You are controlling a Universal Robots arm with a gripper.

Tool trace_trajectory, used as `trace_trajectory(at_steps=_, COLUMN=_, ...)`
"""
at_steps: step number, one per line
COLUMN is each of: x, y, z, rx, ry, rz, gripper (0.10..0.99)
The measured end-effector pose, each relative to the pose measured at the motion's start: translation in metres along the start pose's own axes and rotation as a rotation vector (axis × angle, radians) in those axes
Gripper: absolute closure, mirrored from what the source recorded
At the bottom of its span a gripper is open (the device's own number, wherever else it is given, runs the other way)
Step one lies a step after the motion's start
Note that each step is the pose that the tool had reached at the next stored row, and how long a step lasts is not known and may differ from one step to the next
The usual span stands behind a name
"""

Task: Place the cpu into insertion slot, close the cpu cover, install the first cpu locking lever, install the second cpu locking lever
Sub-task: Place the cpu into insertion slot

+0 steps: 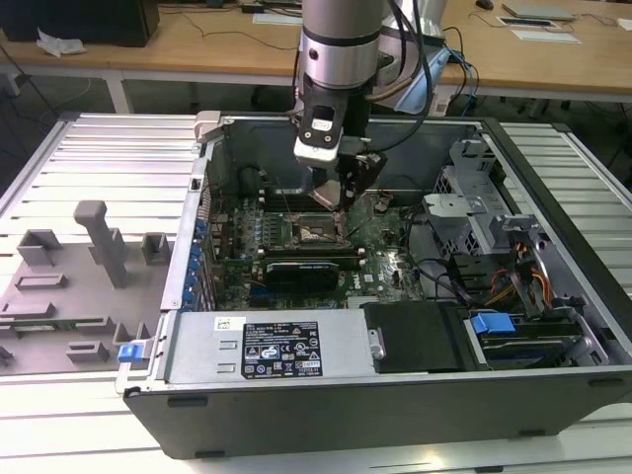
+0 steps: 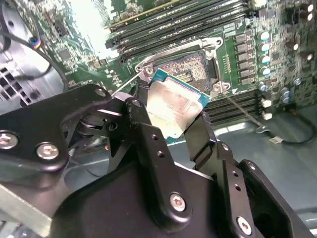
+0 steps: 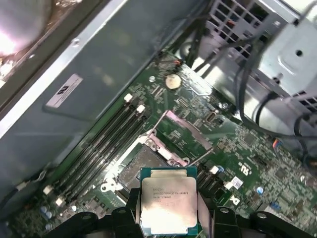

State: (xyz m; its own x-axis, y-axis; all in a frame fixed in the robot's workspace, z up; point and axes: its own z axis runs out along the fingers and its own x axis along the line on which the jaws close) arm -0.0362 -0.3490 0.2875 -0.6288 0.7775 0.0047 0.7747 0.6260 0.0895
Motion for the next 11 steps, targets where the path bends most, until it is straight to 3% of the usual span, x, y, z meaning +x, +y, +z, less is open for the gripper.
trace_trajectory(at_steps=6, x=0.0, y=-0.0002, z=0.0027, rx=-0.001, ry=-0.0114, rz=0.126, gripper=0.545)
trace_trajectory(at_steps=11, x=0.0, y=-0.0007, z=0.0084, rx=-0.001, ry=-0.0239, rz=0.266, gripper=0.545)
